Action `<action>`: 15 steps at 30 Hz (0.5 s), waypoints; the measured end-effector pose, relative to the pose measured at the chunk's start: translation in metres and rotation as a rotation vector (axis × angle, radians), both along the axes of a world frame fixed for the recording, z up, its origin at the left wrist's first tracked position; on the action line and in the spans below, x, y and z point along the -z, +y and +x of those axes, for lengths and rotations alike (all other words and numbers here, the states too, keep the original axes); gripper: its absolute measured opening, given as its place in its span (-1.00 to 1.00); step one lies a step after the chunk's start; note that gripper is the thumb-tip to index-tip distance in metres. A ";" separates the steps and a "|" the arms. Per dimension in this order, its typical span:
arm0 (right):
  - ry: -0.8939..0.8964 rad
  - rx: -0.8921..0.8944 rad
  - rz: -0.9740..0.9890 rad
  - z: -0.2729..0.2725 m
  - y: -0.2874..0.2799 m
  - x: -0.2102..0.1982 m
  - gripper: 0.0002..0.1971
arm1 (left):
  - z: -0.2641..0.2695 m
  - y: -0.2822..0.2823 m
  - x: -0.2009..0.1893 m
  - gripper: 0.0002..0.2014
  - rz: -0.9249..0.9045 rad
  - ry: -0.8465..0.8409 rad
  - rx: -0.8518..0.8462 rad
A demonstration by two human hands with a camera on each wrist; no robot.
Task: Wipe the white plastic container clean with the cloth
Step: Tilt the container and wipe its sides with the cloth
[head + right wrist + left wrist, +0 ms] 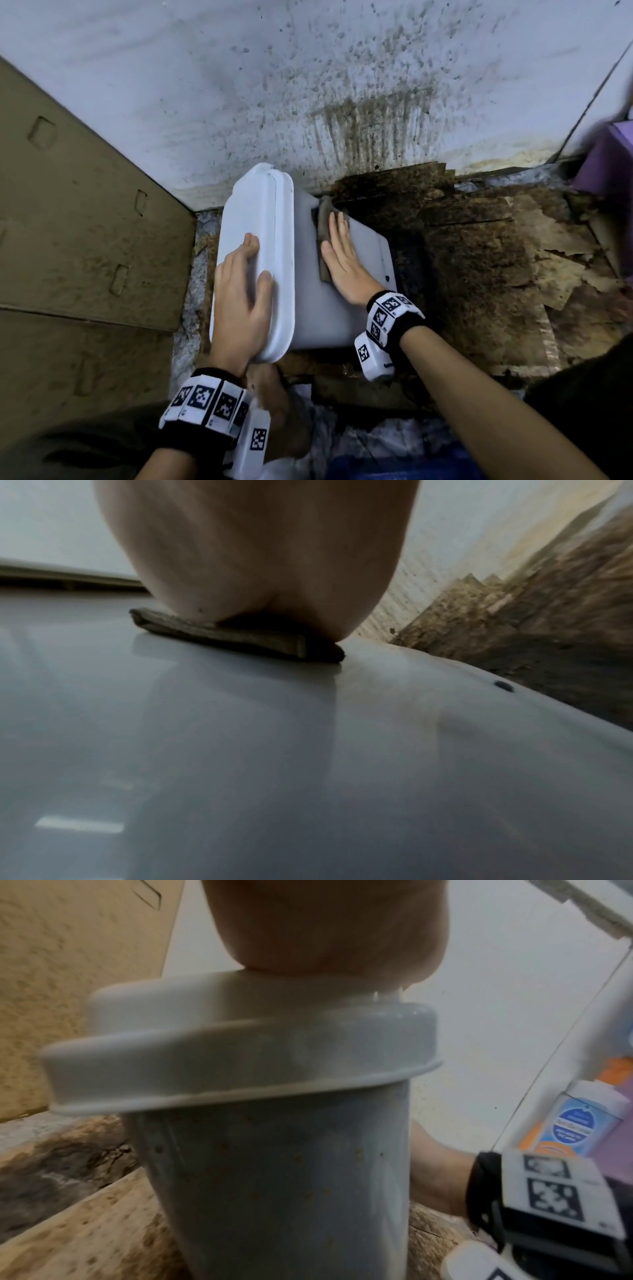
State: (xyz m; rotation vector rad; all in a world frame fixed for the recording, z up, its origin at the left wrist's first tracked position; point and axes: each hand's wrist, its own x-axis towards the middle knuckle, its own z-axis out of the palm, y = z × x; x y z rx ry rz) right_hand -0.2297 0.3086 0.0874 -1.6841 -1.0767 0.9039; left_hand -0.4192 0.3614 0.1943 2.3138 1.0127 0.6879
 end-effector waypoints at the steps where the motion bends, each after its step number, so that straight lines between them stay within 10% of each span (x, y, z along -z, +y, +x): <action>1: 0.008 0.004 -0.030 0.004 -0.002 0.008 -0.42 | -0.001 0.000 0.000 -0.54 -0.004 -0.001 -0.002; 15: 0.161 0.121 -0.379 0.041 -0.035 0.060 -0.41 | -0.004 0.004 -0.001 -0.58 -0.014 -0.018 0.000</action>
